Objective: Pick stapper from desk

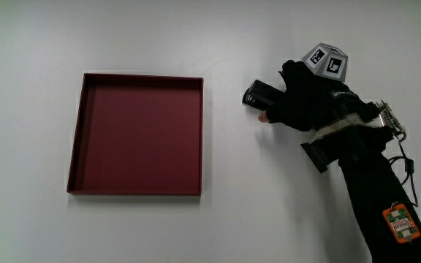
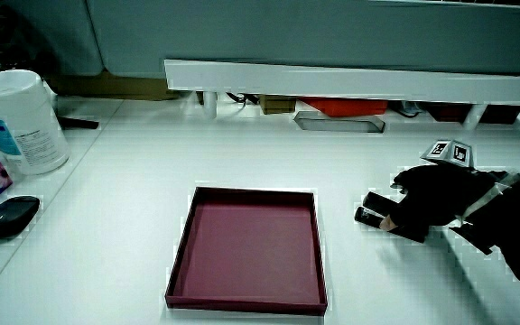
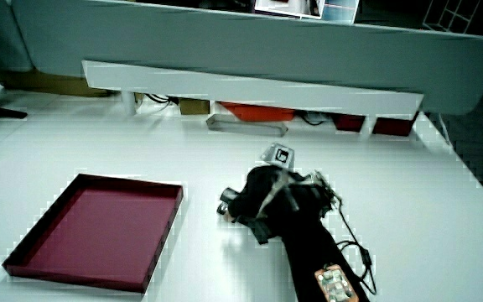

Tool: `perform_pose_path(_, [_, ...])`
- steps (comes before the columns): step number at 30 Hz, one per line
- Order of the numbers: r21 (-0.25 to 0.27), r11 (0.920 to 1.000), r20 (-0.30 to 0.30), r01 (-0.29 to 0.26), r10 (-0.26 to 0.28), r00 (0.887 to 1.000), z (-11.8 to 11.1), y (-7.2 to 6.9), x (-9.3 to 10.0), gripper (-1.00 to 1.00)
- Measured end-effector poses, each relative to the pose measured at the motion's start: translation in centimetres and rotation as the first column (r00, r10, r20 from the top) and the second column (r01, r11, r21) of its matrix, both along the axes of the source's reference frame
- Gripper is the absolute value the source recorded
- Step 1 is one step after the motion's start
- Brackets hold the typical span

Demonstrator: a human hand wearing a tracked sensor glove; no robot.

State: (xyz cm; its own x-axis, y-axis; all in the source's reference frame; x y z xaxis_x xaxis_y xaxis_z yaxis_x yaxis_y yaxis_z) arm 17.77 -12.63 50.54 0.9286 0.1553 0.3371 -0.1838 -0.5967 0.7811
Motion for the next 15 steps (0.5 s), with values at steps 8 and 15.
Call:
perform_pose_path(8, [0.053, 0.9983, 0.021, -0.022, 0.021, 1.0, 0.31, 0.07, 0.07, 0.25])
perform_pose_path(15, [0.093, 0.9953, 0.026, -0.026, 0.023, 0.999, 0.33, 0.09, -0.09, 0.6])
